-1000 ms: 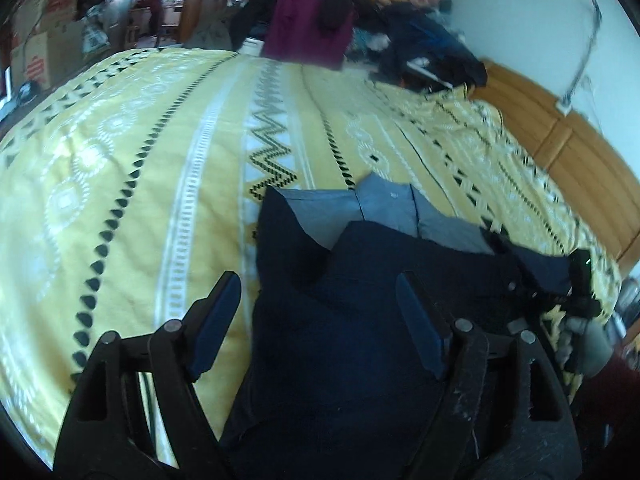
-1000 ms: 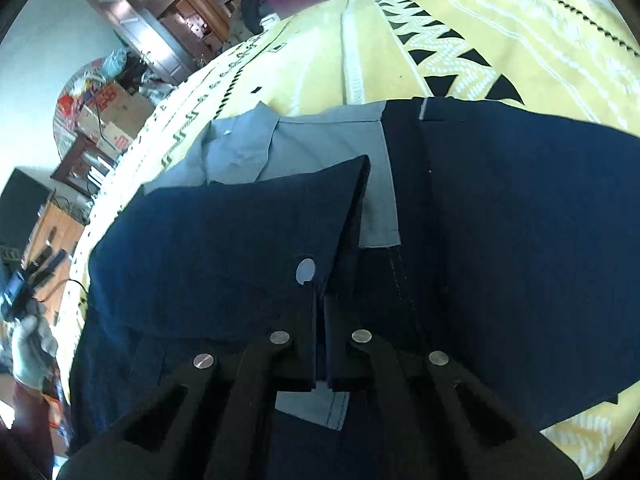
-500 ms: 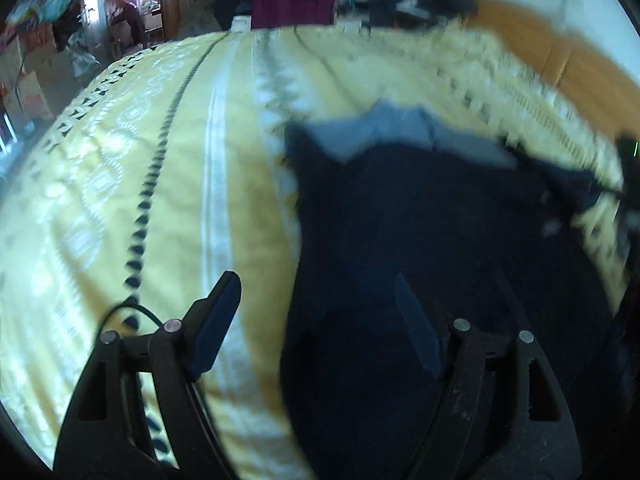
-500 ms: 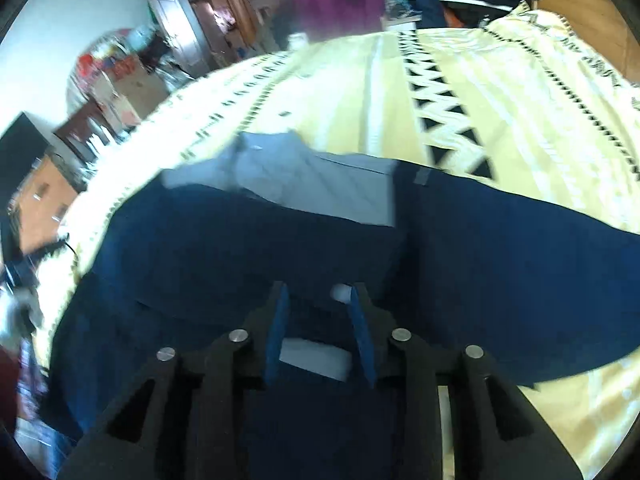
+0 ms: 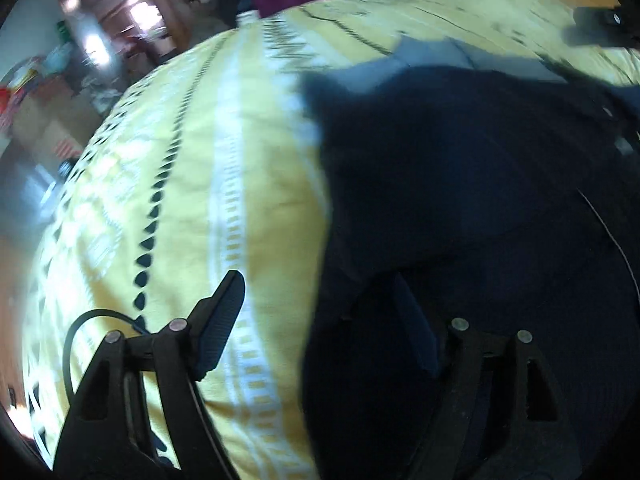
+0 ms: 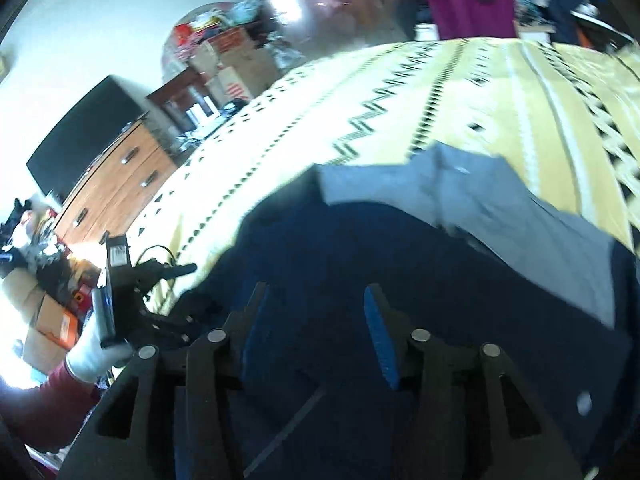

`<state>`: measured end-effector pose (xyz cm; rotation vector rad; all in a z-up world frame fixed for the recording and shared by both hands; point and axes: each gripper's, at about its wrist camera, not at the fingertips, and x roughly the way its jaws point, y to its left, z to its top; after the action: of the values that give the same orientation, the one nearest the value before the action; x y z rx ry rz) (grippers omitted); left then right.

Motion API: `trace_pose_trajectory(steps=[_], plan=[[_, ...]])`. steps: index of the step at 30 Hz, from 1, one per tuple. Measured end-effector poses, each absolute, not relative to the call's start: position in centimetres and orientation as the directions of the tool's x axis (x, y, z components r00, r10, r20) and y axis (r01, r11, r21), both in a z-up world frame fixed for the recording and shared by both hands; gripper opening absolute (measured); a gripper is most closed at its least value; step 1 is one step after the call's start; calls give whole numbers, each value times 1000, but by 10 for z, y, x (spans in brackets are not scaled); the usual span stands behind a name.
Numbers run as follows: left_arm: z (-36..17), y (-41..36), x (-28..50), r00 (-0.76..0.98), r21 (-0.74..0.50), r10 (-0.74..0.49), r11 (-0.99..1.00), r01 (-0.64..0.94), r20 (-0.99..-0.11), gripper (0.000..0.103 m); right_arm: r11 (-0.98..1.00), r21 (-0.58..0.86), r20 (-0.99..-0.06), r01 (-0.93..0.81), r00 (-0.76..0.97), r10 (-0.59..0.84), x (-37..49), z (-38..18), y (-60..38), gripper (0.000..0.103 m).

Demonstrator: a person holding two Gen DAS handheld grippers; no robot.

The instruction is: Fold small clothes

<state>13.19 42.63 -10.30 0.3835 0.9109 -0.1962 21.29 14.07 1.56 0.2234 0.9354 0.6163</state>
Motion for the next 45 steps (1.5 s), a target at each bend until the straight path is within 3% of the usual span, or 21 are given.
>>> trace_pose_trajectory(steps=[4, 5, 7, 8, 9, 11, 19, 24, 29, 32, 35, 38, 40, 42, 45], plan=[[-98, 422, 138, 643, 288, 30, 909, 300, -765, 73, 786, 449, -679, -424, 410, 609, 238, 13, 167, 53], [-98, 422, 141, 644, 282, 26, 912, 298, -765, 68, 776, 463, -674, -428, 398, 622, 247, 10, 175, 53], [-99, 422, 146, 623, 242, -11, 916, 319, -782, 43, 762, 480, -668, -435, 381, 639, 265, 6, 187, 53], [-97, 428, 146, 625, 216, -19, 930, 299, -781, 25, 747, 495, -662, -443, 365, 655, 276, 2, 196, 53], [-92, 439, 146, 630, 165, -42, 950, 266, -775, 22, 741, 500, -659, -447, 358, 661, 284, 1, 201, 53], [-87, 457, 144, 630, 55, -102, 973, 225, -770, 25, 731, 498, -662, -466, 340, 668, 307, -5, 216, 53], [-97, 446, 134, 572, 53, -155, 943, 329, -805, 23, 723, 423, -745, -546, 244, 621, 392, -30, 276, 53], [-98, 454, 136, 553, -21, -211, 944, 329, -806, 30, 733, 378, -806, -565, 188, 561, 397, -40, 270, 53], [-86, 466, 123, 583, -96, -284, 939, 331, -761, 41, 846, 384, -763, -369, 389, 516, 340, -18, 134, 53], [-80, 473, 121, 599, -130, -306, 939, 320, -740, 43, 916, 359, -776, -179, 489, 400, 281, -16, 39, 53], [-77, 478, 124, 604, -147, -309, 941, 304, -735, 43, 956, 294, -830, 21, 501, 244, 220, -28, -37, 53], [-62, 483, 132, 625, -165, -315, 943, 288, -714, 43, 959, 263, -864, 106, 467, 186, 176, -44, -65, 53], [-44, 484, 144, 657, -152, -311, 946, 288, -687, 44, 946, 294, -866, 135, 456, 204, 160, -56, -71, 53], [-28, 477, 174, 652, -133, -321, 937, 322, -687, 64, 932, 334, -855, 140, 460, 237, 157, -65, -69, 53], [-23, 460, 224, 627, -137, -364, 915, 380, -689, 64, 916, 384, -840, 117, 457, 294, 161, -78, -61, 58]])
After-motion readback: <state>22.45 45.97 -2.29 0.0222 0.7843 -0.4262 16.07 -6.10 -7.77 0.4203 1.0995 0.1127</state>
